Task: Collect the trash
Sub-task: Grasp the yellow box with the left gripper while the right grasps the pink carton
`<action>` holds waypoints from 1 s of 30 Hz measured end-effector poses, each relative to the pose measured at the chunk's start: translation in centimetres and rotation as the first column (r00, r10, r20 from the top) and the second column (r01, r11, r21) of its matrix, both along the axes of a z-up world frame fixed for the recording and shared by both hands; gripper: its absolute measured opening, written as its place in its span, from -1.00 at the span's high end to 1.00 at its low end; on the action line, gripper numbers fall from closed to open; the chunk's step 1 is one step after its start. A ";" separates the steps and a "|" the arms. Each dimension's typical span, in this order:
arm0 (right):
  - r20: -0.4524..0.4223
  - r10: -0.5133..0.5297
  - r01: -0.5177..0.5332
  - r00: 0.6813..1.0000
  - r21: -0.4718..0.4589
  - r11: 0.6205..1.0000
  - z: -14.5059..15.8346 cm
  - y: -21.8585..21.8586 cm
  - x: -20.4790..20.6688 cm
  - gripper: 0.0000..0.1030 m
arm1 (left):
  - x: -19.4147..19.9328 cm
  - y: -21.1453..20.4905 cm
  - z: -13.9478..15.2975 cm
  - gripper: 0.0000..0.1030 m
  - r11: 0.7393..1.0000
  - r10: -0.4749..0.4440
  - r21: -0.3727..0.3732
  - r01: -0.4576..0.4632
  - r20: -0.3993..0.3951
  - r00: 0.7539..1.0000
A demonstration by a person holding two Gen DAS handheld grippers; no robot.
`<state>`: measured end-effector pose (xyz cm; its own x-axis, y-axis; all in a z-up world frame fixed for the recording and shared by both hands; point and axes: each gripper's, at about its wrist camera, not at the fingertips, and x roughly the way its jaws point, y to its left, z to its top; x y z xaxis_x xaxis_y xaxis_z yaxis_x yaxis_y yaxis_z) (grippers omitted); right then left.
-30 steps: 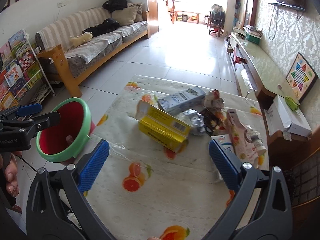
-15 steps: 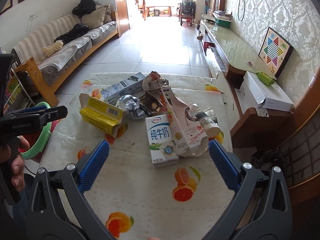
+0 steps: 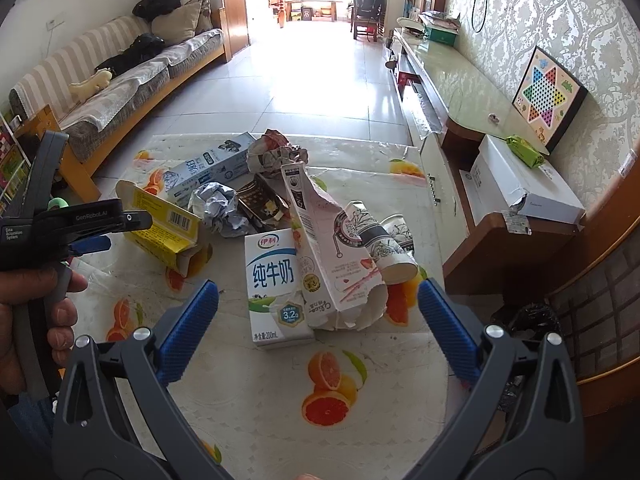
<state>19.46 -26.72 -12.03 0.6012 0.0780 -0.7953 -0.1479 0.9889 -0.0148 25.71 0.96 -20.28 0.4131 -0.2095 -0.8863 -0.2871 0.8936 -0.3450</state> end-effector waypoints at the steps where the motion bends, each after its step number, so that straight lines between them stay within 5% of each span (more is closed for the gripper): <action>1: -0.005 0.001 -0.001 1.000 -0.002 1.000 -0.2 0.0 0.3 -0.91 | 0.3 0.1 -0.5 -0.83 1.000 0.016 -0.007 -0.016 -0.008 1.000; 11: -0.038 0.019 -0.020 0.999 -0.036 0.999 -2.6 0.3 3.2 -0.91 | 2.2 -0.2 -3.7 -0.78 0.990 0.112 -0.078 -0.116 -0.052 0.992; 19: -0.087 0.028 -0.033 0.996 -0.059 0.998 -5.5 1.0 6.1 -0.85 | 2.7 -1.0 -3.6 -0.14 0.991 0.088 -0.095 -0.090 -0.029 0.996; 30: -0.134 0.046 -0.051 0.990 -0.034 0.998 -7.2 1.4 6.8 0.43 | 2.6 -1.7 -2.8 0.04 0.996 -0.002 -0.094 0.002 0.003 1.000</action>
<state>26.31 -25.36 -19.20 0.4857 0.0735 -0.8710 -0.1984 0.9797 -0.0280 28.32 -0.70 -23.08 0.4155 -0.2925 -0.8613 -0.2842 0.8577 -0.4284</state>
